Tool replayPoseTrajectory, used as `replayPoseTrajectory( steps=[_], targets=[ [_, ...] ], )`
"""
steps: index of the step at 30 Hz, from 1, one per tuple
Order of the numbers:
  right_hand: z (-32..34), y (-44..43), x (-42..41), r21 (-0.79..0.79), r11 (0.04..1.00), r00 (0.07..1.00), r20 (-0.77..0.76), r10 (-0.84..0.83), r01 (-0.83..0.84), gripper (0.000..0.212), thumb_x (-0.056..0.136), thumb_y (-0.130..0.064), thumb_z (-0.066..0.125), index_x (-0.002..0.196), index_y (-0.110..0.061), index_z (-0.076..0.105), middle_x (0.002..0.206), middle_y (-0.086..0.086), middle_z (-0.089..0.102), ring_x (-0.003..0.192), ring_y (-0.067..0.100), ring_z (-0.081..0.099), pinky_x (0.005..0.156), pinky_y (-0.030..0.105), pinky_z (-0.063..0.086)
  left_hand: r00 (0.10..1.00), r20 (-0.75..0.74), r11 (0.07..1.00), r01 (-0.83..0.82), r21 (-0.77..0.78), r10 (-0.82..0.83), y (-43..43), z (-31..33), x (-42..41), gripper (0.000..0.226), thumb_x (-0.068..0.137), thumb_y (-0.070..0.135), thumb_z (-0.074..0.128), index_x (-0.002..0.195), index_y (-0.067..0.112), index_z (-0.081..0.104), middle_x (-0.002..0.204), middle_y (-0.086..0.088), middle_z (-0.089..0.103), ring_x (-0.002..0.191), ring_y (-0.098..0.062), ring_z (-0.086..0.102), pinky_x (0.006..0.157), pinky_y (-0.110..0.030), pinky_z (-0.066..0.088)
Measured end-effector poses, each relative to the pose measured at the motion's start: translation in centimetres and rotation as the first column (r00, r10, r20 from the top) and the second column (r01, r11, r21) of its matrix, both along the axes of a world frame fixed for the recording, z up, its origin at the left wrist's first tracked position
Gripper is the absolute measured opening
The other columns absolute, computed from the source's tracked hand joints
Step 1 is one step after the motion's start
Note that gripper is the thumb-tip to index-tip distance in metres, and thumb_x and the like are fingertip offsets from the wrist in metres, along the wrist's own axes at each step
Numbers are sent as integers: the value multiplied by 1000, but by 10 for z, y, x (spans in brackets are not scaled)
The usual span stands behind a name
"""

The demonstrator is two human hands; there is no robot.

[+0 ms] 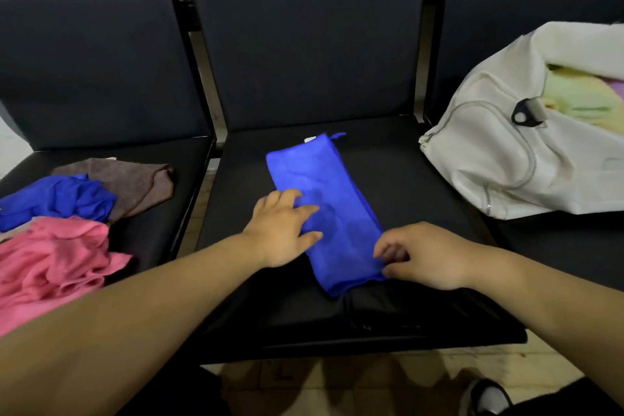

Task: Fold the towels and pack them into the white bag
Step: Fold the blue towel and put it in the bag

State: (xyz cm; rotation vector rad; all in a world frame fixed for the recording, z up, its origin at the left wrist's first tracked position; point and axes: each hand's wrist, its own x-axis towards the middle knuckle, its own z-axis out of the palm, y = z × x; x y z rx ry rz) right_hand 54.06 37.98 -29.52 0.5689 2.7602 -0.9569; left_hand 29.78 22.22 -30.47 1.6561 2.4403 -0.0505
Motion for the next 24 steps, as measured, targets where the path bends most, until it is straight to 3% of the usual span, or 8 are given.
replayPoseTrajectory(
  steps=[4,6,8,11,15,21,24],
  targets=[
    [-2,0,5,-9,999,998,-39,45,-46,24,85,-23,81,106,-29,73,96,-19,71,90,-6,66,77,5,46,932,314,954,92,284,-183,-28,8,46,48,90,54,60,131,29,64,115,8,57,112,-12,54,102,-31,44],
    [-3,0,7,-12,999,997,-58,46,-46,23,85,-23,81,106,-29,73,96,-18,71,90,-7,66,78,6,46,898,356,949,167,266,-258,-42,8,65,42,90,47,67,127,26,67,109,9,62,103,-6,57,94,-25,47],
    [-4,-1,10,-18,999,996,-78,40,-41,23,85,-23,81,105,-29,73,97,-18,72,90,-8,66,77,5,46,900,317,943,229,240,-300,-52,2,77,36,93,41,68,126,27,66,113,10,64,105,-5,56,93,-23,46],
    [-4,-4,16,-53,998,995,-104,10,-16,24,83,-22,83,104,-29,74,97,-16,73,88,-7,67,76,6,47,905,371,952,103,288,-210,-61,-6,84,28,94,27,68,123,27,67,106,13,67,100,-5,59,90,-22,47],
    [-3,-11,27,-79,997,993,-116,-14,5,25,82,-22,84,104,-31,75,97,-16,74,89,-6,68,78,9,50,859,506,959,-80,271,-71,-67,-3,83,22,94,17,70,113,26,73,92,15,67,91,0,63,79,-10,46],
    [-6,-30,35,-17,999,983,-181,-37,35,23,86,-18,80,99,-36,73,90,-18,72,85,-6,68,79,14,52,773,634,973,-170,157,33,-79,10,81,18,91,14,75,103,26,74,86,10,73,83,-1,68,74,-12,49],
    [13,-30,31,-164,986,998,-66,-22,11,22,82,-16,83,94,-32,74,87,-8,75,82,6,72,80,22,56,691,721,988,-140,59,55,-83,26,71,20,85,9,80,98,22,75,88,0,77,80,-10,72,81,-22,56]
  ],
)
